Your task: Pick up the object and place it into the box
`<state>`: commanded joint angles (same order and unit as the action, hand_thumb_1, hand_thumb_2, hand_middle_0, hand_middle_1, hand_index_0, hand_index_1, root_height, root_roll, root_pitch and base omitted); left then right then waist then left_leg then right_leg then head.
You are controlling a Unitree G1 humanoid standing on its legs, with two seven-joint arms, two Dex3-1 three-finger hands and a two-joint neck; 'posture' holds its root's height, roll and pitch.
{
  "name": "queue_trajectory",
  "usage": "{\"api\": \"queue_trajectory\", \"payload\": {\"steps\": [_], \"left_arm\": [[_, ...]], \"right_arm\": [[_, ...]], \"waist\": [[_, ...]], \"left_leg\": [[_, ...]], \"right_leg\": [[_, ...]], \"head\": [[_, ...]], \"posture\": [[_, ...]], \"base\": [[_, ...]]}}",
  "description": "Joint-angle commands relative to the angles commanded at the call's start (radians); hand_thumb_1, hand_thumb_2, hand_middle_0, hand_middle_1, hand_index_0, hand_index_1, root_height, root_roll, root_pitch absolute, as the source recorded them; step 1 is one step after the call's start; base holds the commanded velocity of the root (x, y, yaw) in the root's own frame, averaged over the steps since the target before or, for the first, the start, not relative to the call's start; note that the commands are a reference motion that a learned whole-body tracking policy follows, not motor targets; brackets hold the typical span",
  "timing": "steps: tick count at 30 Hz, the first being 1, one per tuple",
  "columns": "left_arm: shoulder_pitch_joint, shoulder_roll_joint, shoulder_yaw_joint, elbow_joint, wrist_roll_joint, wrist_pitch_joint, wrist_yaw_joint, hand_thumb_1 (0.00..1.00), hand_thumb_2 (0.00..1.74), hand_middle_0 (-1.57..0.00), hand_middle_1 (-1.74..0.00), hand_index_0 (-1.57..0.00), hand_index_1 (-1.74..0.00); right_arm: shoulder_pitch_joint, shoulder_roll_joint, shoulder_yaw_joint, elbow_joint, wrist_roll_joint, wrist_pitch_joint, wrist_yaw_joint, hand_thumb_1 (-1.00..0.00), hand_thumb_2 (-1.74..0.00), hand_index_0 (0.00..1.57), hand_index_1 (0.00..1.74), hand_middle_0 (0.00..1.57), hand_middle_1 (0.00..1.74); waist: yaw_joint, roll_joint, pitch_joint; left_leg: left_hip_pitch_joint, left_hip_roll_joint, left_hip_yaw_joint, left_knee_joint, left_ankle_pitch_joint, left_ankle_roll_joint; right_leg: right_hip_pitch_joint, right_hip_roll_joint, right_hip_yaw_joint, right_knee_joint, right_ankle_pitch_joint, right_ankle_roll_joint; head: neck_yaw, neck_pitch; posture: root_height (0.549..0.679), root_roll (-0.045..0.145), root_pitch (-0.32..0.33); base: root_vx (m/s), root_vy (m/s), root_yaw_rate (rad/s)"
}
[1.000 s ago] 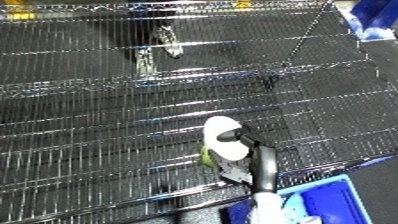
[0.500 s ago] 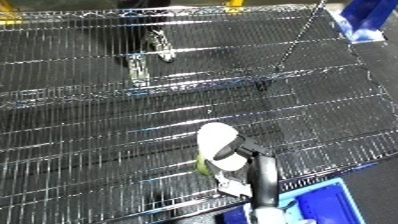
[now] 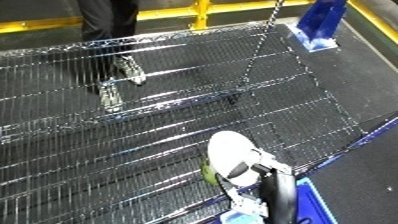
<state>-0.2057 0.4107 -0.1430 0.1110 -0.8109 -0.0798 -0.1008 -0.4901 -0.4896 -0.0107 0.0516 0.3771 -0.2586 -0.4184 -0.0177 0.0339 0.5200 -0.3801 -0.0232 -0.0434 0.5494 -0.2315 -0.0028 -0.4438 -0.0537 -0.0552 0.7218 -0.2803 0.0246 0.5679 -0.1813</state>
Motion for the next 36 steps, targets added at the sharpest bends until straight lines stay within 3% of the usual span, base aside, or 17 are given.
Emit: {"api": "queue_trajectory", "payload": {"steps": [9,14,19,26,36], "left_arm": [[-0.004,-0.018,-0.005,0.015,0.003,-0.011,-0.005,1.0,1.74,-1.57,-1.74,-1.57,-1.74],[0.008,-0.042,-0.014,0.037,-0.011,-0.041,0.0,1.0,1.74,-1.57,-1.74,-1.57,-1.74],[0.011,-0.067,-0.033,0.064,-0.026,-0.078,0.005,1.0,1.74,-1.57,-1.74,-1.57,-1.74],[0.007,-0.095,-0.062,0.1,-0.048,-0.132,0.018,1.0,1.74,-1.57,-1.74,-1.57,-1.74],[-0.002,-0.116,-0.081,0.129,-0.069,-0.169,0.031,1.0,1.74,-1.57,-1.74,-1.57,-1.74]], "right_arm": [[0.077,-0.003,-0.055,-0.035,-0.017,-0.003,-0.051,-0.75,-1.3,1.18,1.3,1.18,1.3],[0.145,-0.018,-0.098,-0.035,0.022,-0.005,-0.048,-0.75,-1.3,1.18,1.3,1.18,1.3],[0.213,-0.035,-0.137,-0.021,0.069,-0.009,-0.024,-0.75,-1.3,1.18,1.3,1.18,1.3],[0.283,-0.049,-0.166,0.019,0.127,-0.028,0.011,-0.75,-1.3,1.18,1.3,1.18,1.3],[0.34,-0.044,-0.179,0.15,0.266,-0.044,0.056,-0.75,-1.3,1.18,1.3,1.18,1.3]], "waist": [[-0.05,0.003,-0.007],[-0.095,0.027,-0.018],[-0.14,0.051,-0.028],[-0.19,0.076,-0.032],[-0.224,0.1,-0.031]], "left_leg": [[0.052,0.011,0.031,-0.025,-0.006,-0.0059],[0.081,0.015,0.053,-0.058,0.004,-0.0106],[0.105,0.014,0.078,-0.075,0.004,-0.0154],[0.131,0.012,0.111,-0.092,-0.001,-0.0189],[0.14,0.007,0.127,-0.097,-0.007,-0.0187]], "right_leg": [[0.044,-0.005,0.019,-0.051,0.016,0.0057],[0.05,-0.0011,0.037,-0.054,0.01,0.0048],[0.053,-0.0013,0.052,-0.061,0.009,0.0055],[0.053,-0.0005,0.068,-0.082,0.017,0.0091],[0.048,0.0015,0.084,-0.11,0.032,0.0139]], "head": [[0.133,0.026],[0.228,0.033],[0.305,0.011],[0.36,-0.025],[0.42,-0.111]], "posture": [[0.654,0.056,0.054],[0.654,0.06,0.056],[0.655,0.067,0.058],[0.657,0.074,0.06],[0.659,0.082,0.065]], "base": [[-0.04,0.044,-0.164],[-0.019,0.135,-0.203],[-0.005,0.138,-0.172],[-0.009,0.11,-0.19],[-0.011,0.049,-0.097]]}}
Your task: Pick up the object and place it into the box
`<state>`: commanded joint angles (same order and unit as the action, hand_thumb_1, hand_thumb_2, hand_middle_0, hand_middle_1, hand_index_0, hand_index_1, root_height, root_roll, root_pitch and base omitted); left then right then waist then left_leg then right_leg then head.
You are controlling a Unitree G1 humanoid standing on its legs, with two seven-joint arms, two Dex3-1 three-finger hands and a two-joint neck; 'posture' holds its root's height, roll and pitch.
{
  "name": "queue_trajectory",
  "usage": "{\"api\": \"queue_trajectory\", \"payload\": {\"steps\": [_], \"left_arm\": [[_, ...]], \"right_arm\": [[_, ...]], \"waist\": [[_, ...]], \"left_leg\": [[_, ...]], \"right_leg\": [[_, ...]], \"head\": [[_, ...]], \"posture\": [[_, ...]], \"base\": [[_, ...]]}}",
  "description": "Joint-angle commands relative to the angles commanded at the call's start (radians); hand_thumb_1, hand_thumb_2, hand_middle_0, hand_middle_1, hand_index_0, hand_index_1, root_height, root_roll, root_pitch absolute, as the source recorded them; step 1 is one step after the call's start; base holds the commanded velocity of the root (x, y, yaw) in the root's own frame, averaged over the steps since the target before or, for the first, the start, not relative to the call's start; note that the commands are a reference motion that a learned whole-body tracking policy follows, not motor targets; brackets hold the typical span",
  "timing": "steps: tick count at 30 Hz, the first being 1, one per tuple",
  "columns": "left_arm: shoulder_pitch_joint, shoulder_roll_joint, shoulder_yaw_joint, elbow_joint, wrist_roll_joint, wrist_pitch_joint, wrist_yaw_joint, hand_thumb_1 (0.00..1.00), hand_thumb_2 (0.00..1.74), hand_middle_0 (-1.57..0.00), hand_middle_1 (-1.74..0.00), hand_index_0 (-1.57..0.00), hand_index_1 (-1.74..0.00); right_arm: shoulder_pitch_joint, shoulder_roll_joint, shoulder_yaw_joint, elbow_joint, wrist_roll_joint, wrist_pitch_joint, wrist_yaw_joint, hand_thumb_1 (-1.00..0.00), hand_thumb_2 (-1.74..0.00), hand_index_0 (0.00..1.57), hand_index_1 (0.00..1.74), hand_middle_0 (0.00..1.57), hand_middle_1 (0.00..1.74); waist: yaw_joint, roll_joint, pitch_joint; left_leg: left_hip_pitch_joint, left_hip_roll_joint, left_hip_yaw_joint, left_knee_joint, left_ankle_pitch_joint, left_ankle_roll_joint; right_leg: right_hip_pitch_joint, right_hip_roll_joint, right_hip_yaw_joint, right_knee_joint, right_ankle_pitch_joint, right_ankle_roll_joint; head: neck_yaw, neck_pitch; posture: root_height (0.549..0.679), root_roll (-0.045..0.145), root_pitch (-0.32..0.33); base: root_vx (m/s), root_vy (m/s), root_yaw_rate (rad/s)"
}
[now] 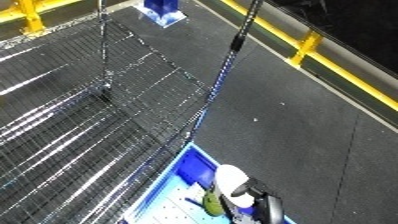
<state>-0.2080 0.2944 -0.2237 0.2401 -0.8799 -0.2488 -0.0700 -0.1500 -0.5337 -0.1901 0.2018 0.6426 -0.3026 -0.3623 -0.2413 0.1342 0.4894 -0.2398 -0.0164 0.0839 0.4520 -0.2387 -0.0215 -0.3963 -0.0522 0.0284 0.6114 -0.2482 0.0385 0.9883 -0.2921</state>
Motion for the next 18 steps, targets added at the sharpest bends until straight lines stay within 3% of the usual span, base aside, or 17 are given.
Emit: {"api": "queue_trajectory", "payload": {"steps": [3,12,18], "left_arm": [[-0.006,0.001,-0.005,0.009,-0.004,-0.006,0.0,1.0,1.74,-1.57,-1.74,-1.57,-1.74],[-0.025,0.013,-0.012,0.028,-0.015,0.003,-0.011,1.0,1.74,-1.57,-1.74,-1.57,-1.74],[-0.034,0.017,-0.014,0.031,-0.018,0.012,-0.013,1.0,1.74,-1.57,-1.74,-1.57,-1.74]], "right_arm": [[-0.001,-0.004,0.002,0.063,0.052,-0.001,0.022,-0.75,-1.3,1.18,1.3,1.18,1.3],[-0.03,-0.026,0.015,0.225,0.195,0.01,0.137,-0.3,-0.52,0.47,0.52,0.47,0.52],[-0.038,-0.029,0.015,0.265,0.215,0.001,0.156,0.0,0.0,0.0,0.0,0.0,0.0]], "waist": [[-0.001,0.006,0.002],[0.013,0.015,0.004],[0.019,0.013,0.007]], "left_leg": [[0.002,-0.002,-0.001,-0.003,0.001,-0.0007],[0.0,-0.008,-0.013,-0.005,0.005,-0.0035],[-0.005,-0.009,-0.021,-0.001,0.007,-0.0031]], "right_leg": [[0.001,-0.0017,0.001,-0.007,0.004,0.0005],[0.003,-0.0065,-0.004,-0.015,0.01,-0.0008],[0.002,-0.0058,-0.006,-0.009,0.01,-0.0026]], "head": [[0.012,-0.011],[0.042,-0.047],[0.036,-0.081]], "posture": [[0.659,0.083,0.065],[0.66,0.084,0.065],[0.66,0.083,0.063]], "base": [[-0.006,0.009,-0.033],[-0.009,-0.016,0.023],[-0.002,-0.021,0.042]]}}
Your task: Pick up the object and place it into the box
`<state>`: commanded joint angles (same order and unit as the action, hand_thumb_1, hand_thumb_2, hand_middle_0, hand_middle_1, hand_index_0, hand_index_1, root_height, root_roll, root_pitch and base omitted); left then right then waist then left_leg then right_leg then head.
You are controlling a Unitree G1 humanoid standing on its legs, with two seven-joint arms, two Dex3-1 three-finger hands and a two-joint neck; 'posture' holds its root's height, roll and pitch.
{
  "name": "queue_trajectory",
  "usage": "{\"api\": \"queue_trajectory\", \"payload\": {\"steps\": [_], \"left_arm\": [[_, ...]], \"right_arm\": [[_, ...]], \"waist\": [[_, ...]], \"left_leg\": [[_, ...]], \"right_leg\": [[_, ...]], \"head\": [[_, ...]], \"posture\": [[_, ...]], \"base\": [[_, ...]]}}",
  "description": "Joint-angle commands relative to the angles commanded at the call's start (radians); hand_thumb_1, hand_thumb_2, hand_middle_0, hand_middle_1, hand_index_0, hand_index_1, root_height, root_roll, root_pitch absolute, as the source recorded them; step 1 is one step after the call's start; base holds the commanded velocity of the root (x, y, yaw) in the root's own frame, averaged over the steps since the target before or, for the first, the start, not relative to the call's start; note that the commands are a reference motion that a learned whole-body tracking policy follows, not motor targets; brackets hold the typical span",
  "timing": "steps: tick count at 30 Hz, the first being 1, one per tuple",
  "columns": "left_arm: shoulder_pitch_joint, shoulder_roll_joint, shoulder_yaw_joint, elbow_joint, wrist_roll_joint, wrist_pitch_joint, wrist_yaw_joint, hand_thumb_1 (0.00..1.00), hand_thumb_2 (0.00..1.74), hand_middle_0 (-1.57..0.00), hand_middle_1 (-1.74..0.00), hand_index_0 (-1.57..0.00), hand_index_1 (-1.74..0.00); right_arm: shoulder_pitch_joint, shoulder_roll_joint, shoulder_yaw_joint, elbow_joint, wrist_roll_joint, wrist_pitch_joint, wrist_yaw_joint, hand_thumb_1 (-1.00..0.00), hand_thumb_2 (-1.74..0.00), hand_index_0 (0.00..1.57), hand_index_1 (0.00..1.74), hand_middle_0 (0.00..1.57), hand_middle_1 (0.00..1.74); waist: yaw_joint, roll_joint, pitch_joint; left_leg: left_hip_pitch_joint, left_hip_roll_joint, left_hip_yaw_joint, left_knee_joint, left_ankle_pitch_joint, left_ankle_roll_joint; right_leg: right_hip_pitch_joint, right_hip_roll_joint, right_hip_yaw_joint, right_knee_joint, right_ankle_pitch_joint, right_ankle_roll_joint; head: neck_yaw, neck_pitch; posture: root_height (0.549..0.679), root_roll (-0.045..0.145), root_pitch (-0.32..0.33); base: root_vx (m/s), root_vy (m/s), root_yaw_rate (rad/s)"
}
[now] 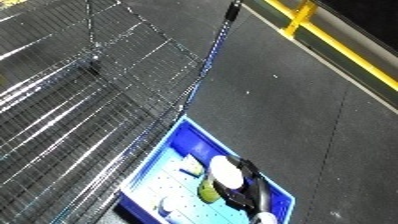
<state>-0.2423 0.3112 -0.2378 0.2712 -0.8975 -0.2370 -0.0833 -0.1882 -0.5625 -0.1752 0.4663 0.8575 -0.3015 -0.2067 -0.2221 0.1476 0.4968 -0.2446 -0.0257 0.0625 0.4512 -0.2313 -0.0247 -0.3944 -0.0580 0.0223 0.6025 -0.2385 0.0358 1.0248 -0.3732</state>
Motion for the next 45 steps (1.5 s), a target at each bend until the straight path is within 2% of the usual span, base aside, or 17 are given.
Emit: {"api": "queue_trajectory", "payload": {"steps": [10,15,22,28,32,39,45], "left_arm": [[-0.001,0.0,0.001,0.0,-0.001,0.008,0.005,1.0,1.74,-1.57,-1.74,-1.57,-1.74],[0.003,0.004,0.004,-0.007,0.004,0.015,0.006,1.0,1.74,-1.57,-1.74,-1.57,-1.74],[-0.005,0.003,0.008,-0.009,0.014,0.033,0.016,1.0,1.74,-1.57,-1.74,-1.57,-1.74],[-0.015,0.004,0.01,-0.015,0.038,0.056,0.021,1.0,1.74,-1.57,-1.74,-1.57,-1.74],[-0.024,0.005,0.015,-0.005,0.046,0.063,0.017,1.0,1.74,-1.57,-1.74,-1.57,-1.74],[-0.02,0.004,0.027,0.005,0.06,0.079,-0.003,1.0,1.74,-1.57,-1.74,-1.57,-1.74],[-0.011,0.012,0.047,-0.007,0.079,0.091,-0.009,1.0,1.74,-1.57,-1.74,-1.57,-1.74]], "right_arm": [[0.01,0.011,0.01,-0.017,-0.052,0.012,0.016,0.0,0.0,0.0,0.0,0.0,0.0],[0.015,0.016,0.025,-0.06,-0.109,0.007,0.012,0.0,0.0,0.0,0.0,0.0,0.0],[0.001,0.032,0.062,-0.161,-0.207,0.008,0.037,0.0,0.0,0.0,0.0,0.0,0.0],[-0.043,0.053,0.104,-0.24,-0.267,0.007,0.035,0.0,0.0,0.0,0.0,0.0,0.0],[-0.083,0.058,0.121,-0.276,-0.323,0.011,0.046,0.0,0.0,0.0,0.0,0.0,0.0],[-0.123,0.068,0.137,-0.336,-0.372,0.026,0.064,0.0,0.0,0.0,0.0,0.0,0.0],[-0.129,0.087,0.158,-0.37,-0.403,0.025,0.074,0.0,0.0,0.0,0.0,0.0,0.0]], "waist": [[0.008,-0.007,0.002],[0.018,-0.02,0.003],[0.041,-0.038,0.001],[0.069,-0.06,-0.002],[0.085,-0.072,-0.002],[0.116,-0.094,-0.004],[0.146,-0.117,-0.004]], "left_leg": [[0.0,-0.001,-0.01,0.002,0.003,0.0019],[0.0,0.0,-0.019,0.004,0.007,0.0038],[-0.001,0.0,-0.036,0.004,0.014,0.0045],[-0.004,0.0,-0.054,-0.003,0.022,0.0069],[-0.006,0.002,-0.066,-0.002,0.025,0.0064],[-0.008,0.003,-0.087,0.015,0.021,0.0035],[-0.016,0.006,-0.097,0.043,0.01,0.0045]], "right_leg": [[0.003,0.0037,0.001,0.011,-0.003,-0.0022],[0.009,0.0045,-0.003,0.019,-0.006,-0.0033],[0.02,0.0069,-0.008,0.033,-0.014,-0.0062],[0.028,0.0098,-0.015,0.031,-0.014,-0.0055],[0.037,0.0113,-0.024,0.035,-0.018,-0.0069],[0.057,0.006,-0.036,0.04,-0.024,-0.0107],[0.071,-0.0011,-0.05,0.044,-0.027,-0.0138]], "head": [[-0.033,-0.034],[-0.068,-0.052],[-0.156,-0.068],[-0.181,-0.069],[-0.201,-0.093],[-0.282,-0.117],[-0.392,-0.098]], "posture": [[0.659,0.081,0.059],[0.659,0.079,0.054],[0.658,0.076,0.045],[0.658,0.071,0.041],[0.658,0.068,0.033],[0.658,0.067,0.016],[0.658,0.065,0.003]], "base": [[0.01,-0.006,0.037],[0.005,-0.027,0.091],[0.007,-0.04,0.126],[-0.006,-0.062,0.152],[0.014,-0.037,0.122],[0.027,-0.041,0.107],[0.025,-0.055,0.096]]}}
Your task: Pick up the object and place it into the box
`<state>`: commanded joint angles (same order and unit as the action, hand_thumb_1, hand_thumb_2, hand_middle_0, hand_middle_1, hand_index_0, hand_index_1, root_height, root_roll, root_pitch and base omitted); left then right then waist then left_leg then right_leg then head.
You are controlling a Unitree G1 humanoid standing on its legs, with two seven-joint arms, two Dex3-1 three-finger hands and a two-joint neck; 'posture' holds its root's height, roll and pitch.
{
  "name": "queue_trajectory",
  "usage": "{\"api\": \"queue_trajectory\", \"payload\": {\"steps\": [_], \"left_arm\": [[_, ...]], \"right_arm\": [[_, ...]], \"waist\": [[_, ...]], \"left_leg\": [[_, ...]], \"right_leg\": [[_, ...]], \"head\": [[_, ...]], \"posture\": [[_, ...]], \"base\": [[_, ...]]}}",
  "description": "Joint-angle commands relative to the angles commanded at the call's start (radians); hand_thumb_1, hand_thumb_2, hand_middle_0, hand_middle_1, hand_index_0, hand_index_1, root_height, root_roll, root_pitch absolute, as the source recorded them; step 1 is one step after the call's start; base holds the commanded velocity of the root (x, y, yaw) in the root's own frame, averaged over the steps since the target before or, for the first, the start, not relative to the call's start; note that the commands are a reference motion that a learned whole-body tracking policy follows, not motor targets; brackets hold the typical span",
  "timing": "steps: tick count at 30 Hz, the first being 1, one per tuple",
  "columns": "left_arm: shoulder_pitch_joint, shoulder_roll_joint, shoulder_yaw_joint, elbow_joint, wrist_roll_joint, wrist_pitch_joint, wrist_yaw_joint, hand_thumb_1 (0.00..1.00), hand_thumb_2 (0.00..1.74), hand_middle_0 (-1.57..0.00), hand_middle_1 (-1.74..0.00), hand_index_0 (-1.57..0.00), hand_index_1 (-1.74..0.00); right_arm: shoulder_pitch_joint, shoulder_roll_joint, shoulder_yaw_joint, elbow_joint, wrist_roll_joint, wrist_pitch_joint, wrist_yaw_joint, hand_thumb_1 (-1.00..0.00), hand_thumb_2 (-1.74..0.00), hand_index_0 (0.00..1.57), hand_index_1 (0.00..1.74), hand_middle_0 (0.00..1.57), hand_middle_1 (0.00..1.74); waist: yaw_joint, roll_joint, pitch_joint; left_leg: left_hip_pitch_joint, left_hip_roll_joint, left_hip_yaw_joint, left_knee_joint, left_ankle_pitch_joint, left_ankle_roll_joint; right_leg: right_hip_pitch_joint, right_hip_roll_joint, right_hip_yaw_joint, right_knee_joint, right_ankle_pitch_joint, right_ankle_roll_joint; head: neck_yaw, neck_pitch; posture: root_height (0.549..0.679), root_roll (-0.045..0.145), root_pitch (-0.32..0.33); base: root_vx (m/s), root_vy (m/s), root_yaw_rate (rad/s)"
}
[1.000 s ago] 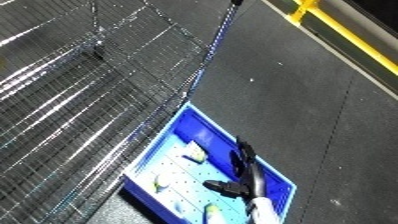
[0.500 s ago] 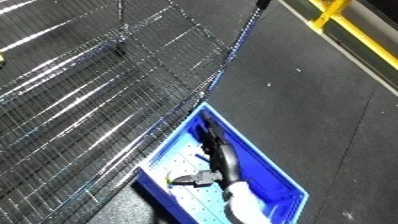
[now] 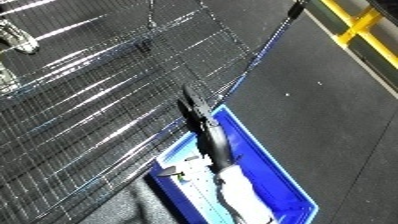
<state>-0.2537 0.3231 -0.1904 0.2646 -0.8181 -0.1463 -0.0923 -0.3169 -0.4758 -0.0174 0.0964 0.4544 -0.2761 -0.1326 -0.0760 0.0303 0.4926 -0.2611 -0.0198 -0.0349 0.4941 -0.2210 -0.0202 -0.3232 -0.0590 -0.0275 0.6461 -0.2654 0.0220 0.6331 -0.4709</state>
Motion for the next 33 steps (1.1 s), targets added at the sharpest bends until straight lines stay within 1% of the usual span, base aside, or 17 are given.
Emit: {"api": "queue_trajectory", "payload": {"steps": [4,9,16,19,23,27,30,33], "left_arm": [[0.006,0.009,0.014,-0.017,0.012,0.022,-0.005,1.0,1.74,-1.57,-1.74,-1.57,-1.74],[0.013,0.016,0.026,-0.027,0.025,0.045,-0.017,1.0,1.74,-1.57,-1.74,-1.57,-1.74],[0.018,0.02,0.037,-0.039,0.044,0.066,-0.024,1.0,1.74,-1.57,-1.74,-1.57,-1.74],[0.024,0.023,0.041,-0.045,0.053,0.07,-0.026,1.0,1.74,-1.57,-1.74,-1.57,-1.74],[0.029,0.028,0.045,-0.056,0.058,0.073,-0.025,1.0,1.74,-1.57,-1.74,-1.57,-1.74],[0.032,0.033,0.052,-0.064,0.055,0.071,-0.025,1.0,1.74,-1.57,-1.74,-1.57,-1.74],[0.041,0.034,0.061,-0.076,0.052,0.065,-0.028,1.0,1.74,-1.57,-1.74,-1.57,-1.74],[0.048,0.035,0.067,-0.087,0.051,0.058,-0.027,1.0,1.74,-1.57,-1.74,-1.57,-1.74]], "right_arm": [[0.001,0.011,0.013,-0.02,-0.026,0.002,0.004,0.0,0.0,0.0,0.0,0.0,0.0],[0.006,0.026,0.028,-0.046,-0.051,0.01,0.007,0.0,0.0,0.0,0.0,0.0,0.0],[0.017,0.054,0.047,-0.052,-0.06,0.012,0.003,0.0,0.0,0.0,0.0,0.0,0.0],[0.026,0.066,0.053,-0.05,-0.063,0.006,0.001,0.0,0.0,0.0,0.0,0.0,0.0],[0.036,0.077,0.063,-0.045,-0.063,-0.004,-0.003,0.0,0.0,0.0,0.0,0.0,0.0],[0.043,0.083,0.072,-0.035,-0.058,-0.011,-0.007,0.0,0.0,0.0,0.0,0.0,0.0],[0.048,0.088,0.077,-0.032,-0.057,-0.014,-0.009,0.0,0.0,0.0,0.0,0.0,0.0],[0.05,0.09,0.082,-0.029,-0.058,-0.013,-0.011,0.0,0.0,0.0,0.0,0.0,0.0]], "waist": [[0.019,-0.01,0.001],[0.038,-0.02,0.001],[0.059,-0.031,0.002],[0.068,-0.035,0.005],[0.077,-0.04,0.01],[0.086,-0.042,0.015],[0.091,-0.041,0.02],[0.094,-0.041,0.024]], "left_leg": [[-0.007,0.0,-0.01,0.018,-0.005,0.0034],[-0.015,-0.004,-0.022,0.042,-0.01,0.0069],[-0.022,-0.01,-0.032,0.063,-0.012,0.0114],[-0.024,-0.011,-0.035,0.068,-0.011,0.0135],[-0.027,-0.012,-0.04,0.071,-0.007,0.0159],[-0.033,-0.012,-0.044,0.075,-0.004,0.0169],[-0.039,-0.013,-0.046,0.082,-0.004,0.0172],[-0.046,-0.014,-0.046,0.087,-0.004,0.0174]], "right_leg": [[0.008,-0.002,-0.009,0.012,-0.007,-0.0024],[0.015,-0.0022,-0.019,0.029,-0.015,-0.0048],[0.018,-0.0017,-0.03,0.05,-0.023,-0.0025],[0.017,-0.0007,-0.033,0.056,-0.025,0.0],[0.016,-0.0006,-0.035,0.065,-0.027,0.0036],[0.011,-0.0045,-0.039,0.075,-0.029,0.0067],[0.004,-0.0077,-0.042,0.087,-0.031,0.0075],[-0.004,-0.0101,-0.044,0.096,-0.032,0.0082]], "head": [[-0.08,0.018],[-0.21,0.041],[-0.362,0.065],[-0.425,0.084],[-0.466,0.1],[-0.478,0.118],[-0.483,0.123],[-0.491,0.113]], "posture": [[0.656,0.061,-0.006],[0.655,0.057,-0.017],[0.652,0.05,-0.027],[0.651,0.047,-0.03],[0.65,0.044,-0.034],[0.649,0.041,-0.037],[0.647,0.041,-0.038],[0.646,0.04,-0.037]], "base": [[0.022,-0.063,0.136],[0.035,-0.05,0.124],[0.033,-0.042,0.091],[0.032,-0.045,0.09],[0.035,-0.035,0.08],[0.036,-0.02,0.056],[0.036,-0.003,0.042],[0.026,0.005,0.025]]}}
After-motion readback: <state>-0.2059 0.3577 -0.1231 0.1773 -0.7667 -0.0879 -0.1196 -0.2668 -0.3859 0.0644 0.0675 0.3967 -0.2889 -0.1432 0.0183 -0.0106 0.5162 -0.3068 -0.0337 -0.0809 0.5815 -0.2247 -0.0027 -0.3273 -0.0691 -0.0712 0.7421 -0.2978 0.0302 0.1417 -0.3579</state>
